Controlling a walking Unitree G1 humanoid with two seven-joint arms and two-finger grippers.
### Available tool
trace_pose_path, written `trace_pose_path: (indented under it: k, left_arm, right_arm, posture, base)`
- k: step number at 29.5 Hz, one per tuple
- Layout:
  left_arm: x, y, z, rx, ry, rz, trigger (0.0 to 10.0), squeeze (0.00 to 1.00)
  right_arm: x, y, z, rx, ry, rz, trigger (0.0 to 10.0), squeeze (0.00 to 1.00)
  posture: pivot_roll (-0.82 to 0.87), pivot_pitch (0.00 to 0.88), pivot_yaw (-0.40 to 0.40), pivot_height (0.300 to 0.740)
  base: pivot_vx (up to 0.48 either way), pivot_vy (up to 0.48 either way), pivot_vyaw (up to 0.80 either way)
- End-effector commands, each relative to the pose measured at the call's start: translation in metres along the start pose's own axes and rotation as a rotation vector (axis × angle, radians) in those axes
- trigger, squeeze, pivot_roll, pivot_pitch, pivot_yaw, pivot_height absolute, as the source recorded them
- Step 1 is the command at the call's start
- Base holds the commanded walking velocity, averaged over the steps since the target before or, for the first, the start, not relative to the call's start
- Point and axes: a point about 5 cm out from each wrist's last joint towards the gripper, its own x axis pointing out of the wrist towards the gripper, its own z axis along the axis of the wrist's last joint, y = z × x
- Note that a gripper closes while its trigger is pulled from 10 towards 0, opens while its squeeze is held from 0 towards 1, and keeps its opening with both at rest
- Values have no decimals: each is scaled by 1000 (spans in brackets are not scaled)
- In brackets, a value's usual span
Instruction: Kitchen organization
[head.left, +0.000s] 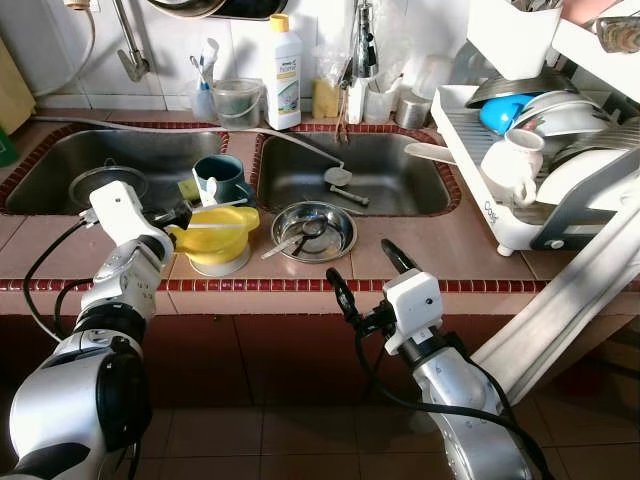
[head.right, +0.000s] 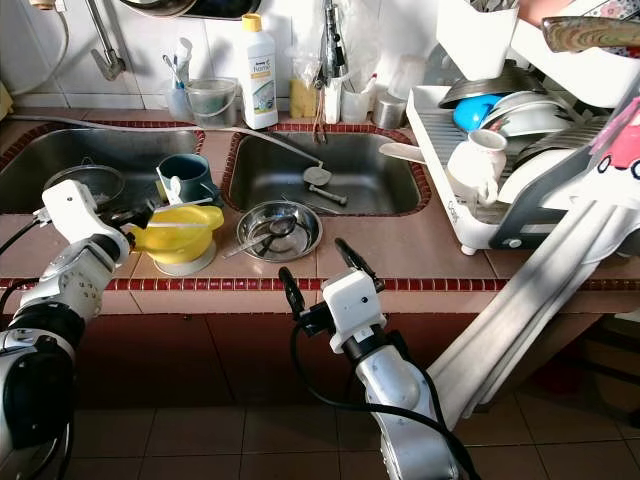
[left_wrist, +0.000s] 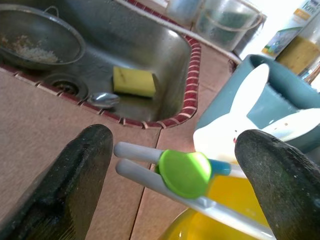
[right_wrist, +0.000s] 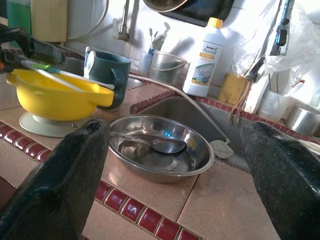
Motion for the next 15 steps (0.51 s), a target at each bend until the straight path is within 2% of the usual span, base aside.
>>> trace_pose_path:
  k: [1, 9, 11, 12, 13, 14, 15]
  left_arm:
    - [2, -8, 6, -4, -6, -28, 10000, 0]
    - [3, -13, 10, -9, -13, -60, 10000, 0]
    - [3, -16, 10, -27, -19, -96, 10000, 0]
    - [3, -17, 10, -32, -18, -101, 8627, 0]
    - [3, -17, 10, -33, -20, -108, 5804, 0]
    - [3, -17, 10, -33, -20, -111, 5804, 0]
    - [3, -18, 10, -40, -22, -126, 0, 0]
  right_arm:
    - [-1, 0, 0, -3, 6, -1, 10000, 0]
    - [0, 1, 0, -2, 7, -10, 10000, 0]
    - [0, 1, 0, -2, 6, -13, 10000, 0]
    - [0, 1, 0, -2, 6, -13, 10000, 0]
    - [0, 1, 0, -3, 6, -13, 10000, 0]
    - [0, 1, 0, -3, 6, -13, 10000, 0]
    - [0, 1, 0, -5, 5, -14, 10000, 0]
  posture:
    - [-129, 32, 47, 740]
    - [-132, 29, 56, 740]
    - [-133, 28, 57, 740]
    - [-132, 27, 54, 740]
    - [-132, 27, 54, 740]
    - [-132, 27, 54, 740]
    - [-132, 27, 53, 740]
  base:
    - [0, 0, 0]
    - [0, 0, 0]
    - [0, 0, 0]
    - [0, 0, 0]
    - [0, 0, 0]
    - [0, 0, 0]
    - [0, 0, 0]
